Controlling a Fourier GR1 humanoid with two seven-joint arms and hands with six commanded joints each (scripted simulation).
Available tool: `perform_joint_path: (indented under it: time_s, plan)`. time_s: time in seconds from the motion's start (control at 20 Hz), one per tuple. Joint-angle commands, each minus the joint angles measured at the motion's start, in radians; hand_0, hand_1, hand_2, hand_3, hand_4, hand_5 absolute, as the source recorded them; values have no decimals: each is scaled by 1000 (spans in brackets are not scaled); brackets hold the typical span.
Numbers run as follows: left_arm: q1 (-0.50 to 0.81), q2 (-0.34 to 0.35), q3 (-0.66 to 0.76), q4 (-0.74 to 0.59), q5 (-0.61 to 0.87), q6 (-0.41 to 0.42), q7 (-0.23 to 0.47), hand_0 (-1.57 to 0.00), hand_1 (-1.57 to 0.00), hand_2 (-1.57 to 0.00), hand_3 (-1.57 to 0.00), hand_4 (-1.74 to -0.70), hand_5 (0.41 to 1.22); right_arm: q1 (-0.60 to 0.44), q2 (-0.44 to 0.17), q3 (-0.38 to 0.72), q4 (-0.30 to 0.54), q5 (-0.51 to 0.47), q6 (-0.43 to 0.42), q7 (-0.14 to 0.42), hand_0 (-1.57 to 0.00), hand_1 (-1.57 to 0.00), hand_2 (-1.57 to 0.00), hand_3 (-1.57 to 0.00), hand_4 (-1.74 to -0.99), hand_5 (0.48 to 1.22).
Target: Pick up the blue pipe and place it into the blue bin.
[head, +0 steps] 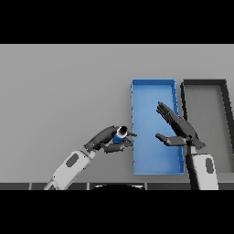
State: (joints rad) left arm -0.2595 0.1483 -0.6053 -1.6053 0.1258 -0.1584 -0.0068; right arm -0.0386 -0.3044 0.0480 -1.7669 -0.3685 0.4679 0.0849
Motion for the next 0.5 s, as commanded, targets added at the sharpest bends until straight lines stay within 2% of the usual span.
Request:
perform_joint_path:
  time_s: [0.0, 0.05, 0.2, 0.45]
  plan:
    - [-5, 1, 2, -3, 0, 0, -4, -1571, -1571, -1571, -1444, -1731, 1221, -16, -25, 12, -32, -63, 38, 37, 1, 1, 1, 1, -1313, 517]
    - [-9, 1, 6, -6, 4, 1, -5, -1571, -1571, -1571, -1444, -1731, 1221, -45, -51, 18, -47, -110, 57, 75, 1, 1, 1, 1, -1326, 507]
    - [-21, -6, 0, 16, -14, 4, 8, -1571, -1571, -1571, -1442, -1731, 1221, -120, -90, 74, -116, -181, 118, 128, 1, 1, 1, 1, -1337, 504]
    - [-20, 1, -2, 12, -12, -2, 15, -1571, -1571, -1571, -1439, -1730, 1221, -265, -93, 151, -136, -217, 132, 226, 1, 1, 1, 1, -1326, 485]
